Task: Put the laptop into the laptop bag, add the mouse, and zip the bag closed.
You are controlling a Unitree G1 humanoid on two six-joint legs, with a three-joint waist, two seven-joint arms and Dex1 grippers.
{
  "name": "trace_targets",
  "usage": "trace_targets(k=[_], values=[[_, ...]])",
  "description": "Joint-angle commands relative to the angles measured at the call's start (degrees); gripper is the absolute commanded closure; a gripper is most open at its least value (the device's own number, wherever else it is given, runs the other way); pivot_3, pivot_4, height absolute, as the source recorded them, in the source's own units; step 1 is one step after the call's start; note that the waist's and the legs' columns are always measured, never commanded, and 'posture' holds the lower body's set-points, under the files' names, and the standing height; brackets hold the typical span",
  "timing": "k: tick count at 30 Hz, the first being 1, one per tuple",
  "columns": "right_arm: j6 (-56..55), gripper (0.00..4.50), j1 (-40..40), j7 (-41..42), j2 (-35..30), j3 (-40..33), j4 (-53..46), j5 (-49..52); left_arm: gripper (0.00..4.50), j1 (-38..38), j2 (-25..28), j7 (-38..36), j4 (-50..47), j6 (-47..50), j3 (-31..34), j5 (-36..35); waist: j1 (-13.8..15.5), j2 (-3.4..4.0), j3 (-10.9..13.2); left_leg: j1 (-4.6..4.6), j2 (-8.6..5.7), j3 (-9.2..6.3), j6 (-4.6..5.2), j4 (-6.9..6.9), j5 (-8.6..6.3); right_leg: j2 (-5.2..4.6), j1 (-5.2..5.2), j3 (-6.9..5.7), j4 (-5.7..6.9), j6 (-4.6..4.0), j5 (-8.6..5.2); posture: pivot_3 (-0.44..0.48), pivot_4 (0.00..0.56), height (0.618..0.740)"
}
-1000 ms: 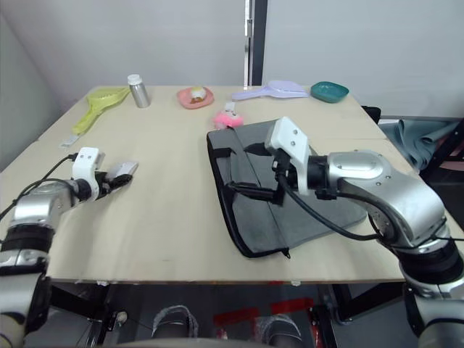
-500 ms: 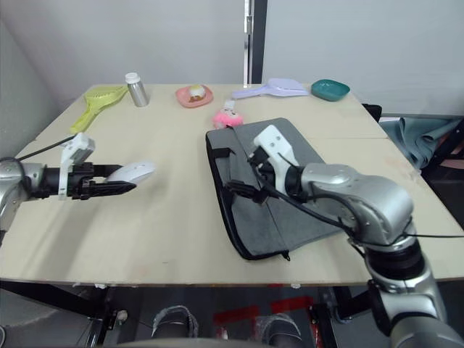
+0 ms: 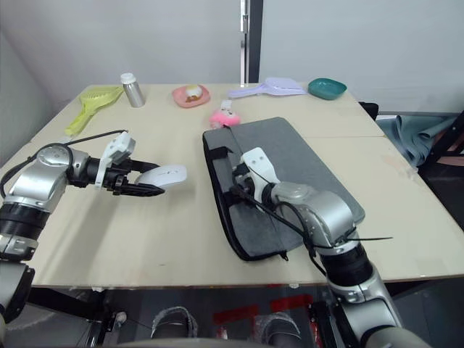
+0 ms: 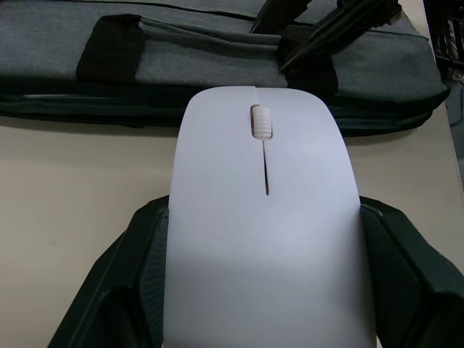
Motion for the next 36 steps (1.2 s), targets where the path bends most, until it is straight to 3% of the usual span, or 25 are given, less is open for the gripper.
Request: trace_targets(k=[1,5,11,19,25,27,31,36], values=[[1.43,3.15,1.43,0.78,0.59,-0.09,-3.1,0.37,1.65,-2.85,-0.57,-1.2,2.4,-4.64,-0.07,1.85,0.06,0.0,0.0,0.02,0.0,-0.01,0.0,0.01,0.0,0.0,0.02,0.0,0.01,0.0,0.0,0.0,0.15,0.74],[3.5,4.47,0.65,1.86,2.61,-3.72,-6.4,3.0,1.65,-4.3,-3.04,0.09,6.83,-10.14,-1.29,5.02,0.21,0.0,0.0,0.08,-0.01,0.01,0.0,0.02,0.0,-0.01,0.07,0.01,0.02,0.01,0.01,0.0,0.15,0.74],[7.5,4.47,-2.69,2.16,5.88,-10.37,-8.82,5.95,1.65,-5.22,-8.23,1.94,10.85,-13.32,-1.1,6.15,0.26,0.0,0.0,0.03,-0.01,0.01,0.0,0.05,0.0,0.0,0.05,0.01,0.03,0.02,0.03,0.0,0.15,0.74],[8.87,4.47,-12.07,2.76,9.48,-20.33,-8.84,11.31,1.65,-2.2,-11.73,2.49,9.12,-15.25,-3.02,7.46,0.1,0.01,0.0,0.07,0.0,0.01,-0.01,0.03,0.0,0.01,0.04,0.02,0.08,0.01,0.02,0.0,0.15,0.74],[8.49,4.47,-17.24,4.85,6.82,-26.72,-9.03,16.21,1.65,-3.46,-16.27,5.34,13.57,-18.6,-4.24,9.84,0.62,0.01,0.0,0.04,-0.02,-0.01,0.0,0.05,0.01,-0.01,0.06,0.01,0.07,0.02,0.03,0.0,0.15,0.74],[8.67,4.47,-17.49,4.62,6.47,-27.21,-8.84,17.17,1.65,-3.75,-16.75,5.49,14.38,-19.18,-4.12,10.28,0.54,0.0,0.0,0.02,-0.01,-0.01,0.0,0.05,0.01,0.0,0.06,0.01,0.05,0.03,0.04,0.0,0.15,0.74],[7.89,4.47,-16.45,6.24,1.82,-28.41,-8.79,18.46,1.65,-8.39,-23.56,12.34,19.52,-21.86,-2.76,10.65,1.19,0.0,0.0,-0.02,-0.03,-0.07,0.01,0.05,0.01,-0.02,0.07,0.01,0.06,0.03,0.06,0.0,0.15,0.74],[6.92,4.47,-16.65,6.06,0.4,-28.94,-8.43,20.23,1.65,-10.62,-25.7,13.16,21.99,-23.0,-2.26,10.42,1.14,-0.01,0.01,-0.02,-0.04,-0.05,0.03,0.07,0.02,-0.01,0.07,0.03,0.06,0.03,0.06,0.0,0.15,0.74]])
